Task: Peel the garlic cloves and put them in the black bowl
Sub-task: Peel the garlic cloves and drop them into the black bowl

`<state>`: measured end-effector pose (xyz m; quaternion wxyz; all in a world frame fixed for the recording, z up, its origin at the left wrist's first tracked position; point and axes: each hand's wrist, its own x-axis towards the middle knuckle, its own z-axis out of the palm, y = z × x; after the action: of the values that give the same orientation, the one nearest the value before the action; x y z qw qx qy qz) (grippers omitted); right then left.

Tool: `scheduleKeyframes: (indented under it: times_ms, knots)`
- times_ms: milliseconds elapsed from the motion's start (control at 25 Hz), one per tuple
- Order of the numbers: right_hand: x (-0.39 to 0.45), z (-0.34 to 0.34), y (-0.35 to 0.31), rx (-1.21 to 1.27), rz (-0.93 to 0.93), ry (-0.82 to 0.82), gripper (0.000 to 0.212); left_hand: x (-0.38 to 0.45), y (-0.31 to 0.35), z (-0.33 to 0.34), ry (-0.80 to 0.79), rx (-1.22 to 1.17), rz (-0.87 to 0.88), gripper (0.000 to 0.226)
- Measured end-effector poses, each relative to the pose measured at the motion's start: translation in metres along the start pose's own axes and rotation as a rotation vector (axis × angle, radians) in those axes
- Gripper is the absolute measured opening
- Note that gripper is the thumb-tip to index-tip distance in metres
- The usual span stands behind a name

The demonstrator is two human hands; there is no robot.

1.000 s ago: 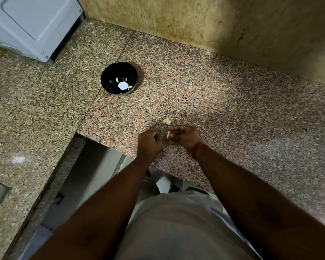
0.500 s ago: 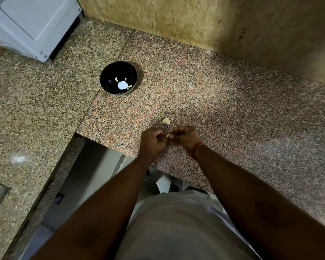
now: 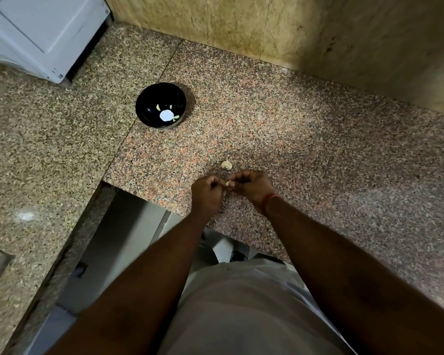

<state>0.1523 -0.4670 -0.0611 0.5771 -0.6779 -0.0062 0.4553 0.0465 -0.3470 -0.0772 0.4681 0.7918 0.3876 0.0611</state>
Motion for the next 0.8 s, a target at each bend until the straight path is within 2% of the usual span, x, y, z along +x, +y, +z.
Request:
scheduleKeyframes:
  times_ms: [160,280,360,440,520,640,720,800]
  knots:
    - [0.005,-0.002,-0.004,0.079,0.027,0.245,0.009,-0.007,-0.002,-0.007,0.108,0.153,0.084,0.022]
    - [0.012,-0.007,-0.002,0.069,0.04,0.377,0.012,-0.011,-0.01,-0.017,0.095,0.233,0.106,0.018]
    - [0.014,-0.005,0.005,-0.059,0.004,0.412,0.019,-0.013,-0.016,-0.019,0.084,0.251,0.114,0.018]
    - [0.011,0.0,0.014,-0.3,-0.132,0.416,0.024,-0.017,-0.019,-0.018,0.079,0.258,0.135,0.02]
    - [0.005,0.006,0.022,-0.594,-0.339,0.328,0.025,-0.023,-0.02,-0.02,0.062,0.305,0.159,0.021]
    - [0.005,0.01,0.027,-0.989,-0.573,0.076,0.036,-0.03,-0.025,-0.021,0.026,0.385,0.175,0.029]
    - [0.008,0.014,0.022,-1.156,-0.551,-0.088,0.043,-0.034,-0.031,-0.022,0.035,0.408,0.147,0.029]
    - [0.009,0.022,0.016,-1.229,-0.531,-0.168,0.04,-0.038,-0.035,-0.024,0.052,0.409,0.118,0.021]
